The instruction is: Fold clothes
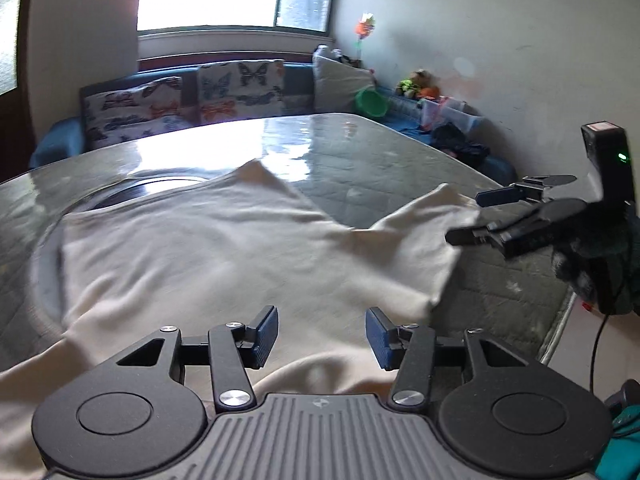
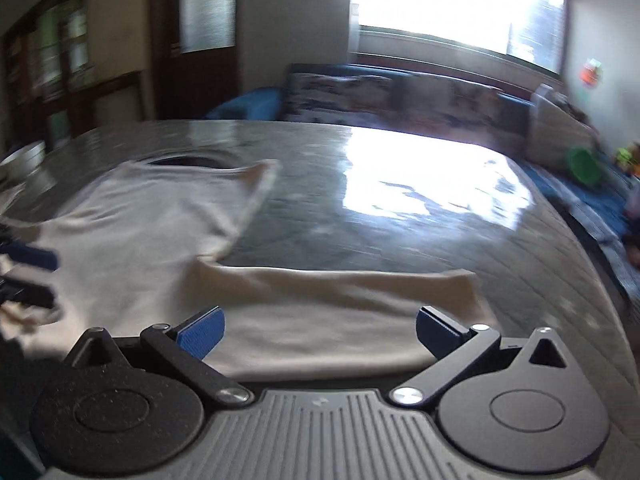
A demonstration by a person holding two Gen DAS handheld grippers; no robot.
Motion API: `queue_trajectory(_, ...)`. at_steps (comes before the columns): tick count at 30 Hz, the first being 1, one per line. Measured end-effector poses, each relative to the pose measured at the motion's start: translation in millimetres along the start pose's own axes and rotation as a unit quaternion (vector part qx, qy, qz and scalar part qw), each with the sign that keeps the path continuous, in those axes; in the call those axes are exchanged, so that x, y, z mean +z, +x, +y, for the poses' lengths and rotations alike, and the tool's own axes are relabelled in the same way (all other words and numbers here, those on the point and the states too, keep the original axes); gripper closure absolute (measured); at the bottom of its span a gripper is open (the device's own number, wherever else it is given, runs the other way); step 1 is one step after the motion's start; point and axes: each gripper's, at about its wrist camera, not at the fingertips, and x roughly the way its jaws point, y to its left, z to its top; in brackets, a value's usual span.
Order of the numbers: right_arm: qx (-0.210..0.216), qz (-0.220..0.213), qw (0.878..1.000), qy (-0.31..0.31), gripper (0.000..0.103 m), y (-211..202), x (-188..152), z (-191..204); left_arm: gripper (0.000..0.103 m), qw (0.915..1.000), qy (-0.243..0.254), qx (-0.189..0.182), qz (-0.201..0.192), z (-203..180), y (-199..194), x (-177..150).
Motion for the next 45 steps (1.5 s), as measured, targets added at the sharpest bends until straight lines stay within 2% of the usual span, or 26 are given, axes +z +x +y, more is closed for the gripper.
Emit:
queue_trajectory(3, -0.047, 0.004, 0.998, 0.046, 0.002, 4.6, -5.9, -33.5, 0.049, 0.9999, 0.013, -0.001, 0.006, -13.7, 15.1, 7.0)
queue_trajectory(6, -0.070, 0.011, 0.994, 0.082, 0.008, 13.8, -10.2, -59.3, 0.049, 0.9998, 0.016, -0.008, 0.011, -22.4, 26.3, 13.0)
queue_trajectory(12, -0.069, 0.023, 0.988, 0.139, 0.021, 33.8, -15.3, -82.7, 0.049, 0.9995, 0.016, -0.007, 0.025, -31.4, 43.0, 18.2)
queue_trajectory(15, -0.073, 0.021, 0.986, 0.148, 0.027, 34.4, -20.8, -83.1, 0.049, 0.9994, 0.017, -0.006, 0.031, -34.1, 47.2, 18.0)
queue_trajectory(21, -0.078, 0.010, 0.985, 0.156, 0.050, 31.4, -20.5, -86.0, 0.048, 0.9989, 0.023, -0.002, 0.040, -38.3, 53.5, 16.7)
queue_trajectory(24, -0.063, 0.003, 0.982, 0.177, 0.067, 30.7, -20.2, -92.7, 0.047, 0.9988, 0.027, -0.002, 0.041, -40.9, 55.0, 17.2)
queue_trajectory(26, -0.055, 0.001, 0.980, 0.191, 0.072, 30.7, -19.9, -95.9, 0.047, 0.9988, 0.030, -0.002, 0.040, -42.9, 55.2, 17.6)
queue_trajectory(27, -0.054, 0.000, 0.980, 0.191, 0.080, 30.7, -20.1, -96.0, 0.046, 0.9987, 0.031, -0.002, 0.040, -43.7, 55.3, 17.8)
queue_trajectory(30, -0.054, -0.002, 0.980, 0.194, 0.088, 29.4, -21.3, -97.6, 0.046, 0.9987, 0.033, -0.002, 0.038, -45.0, 54.7, 19.2)
queue_trajectory(36, -0.053, -0.005, 0.978, 0.200, 0.092, 26.8, -23.9, -100.9, 0.045, 0.9989, 0.035, -0.001, 0.030, -46.1, 53.1, 26.3)
queue_trajectory(41, -0.053, -0.008, 0.977, 0.204, 0.081, 24.8, -25.4, -102.3, 0.044, 0.9990, 0.035, -0.002, 0.028, -46.7, 53.9, 28.1)
queue_trajectory(42, -0.054, -0.008, 0.977, 0.205, 0.075, 24.6, -25.2, -101.5, 0.044, 0.9989, 0.036, -0.002, 0.030, -47.3, 54.4, 27.4)
queue_trajectory(45, -0.053, -0.008, 0.977, 0.205, 0.074, 22.6, -26.5, -99.8, 0.044, 0.9987, 0.040, -0.005, 0.033, -49.4, 56.0, 25.4)
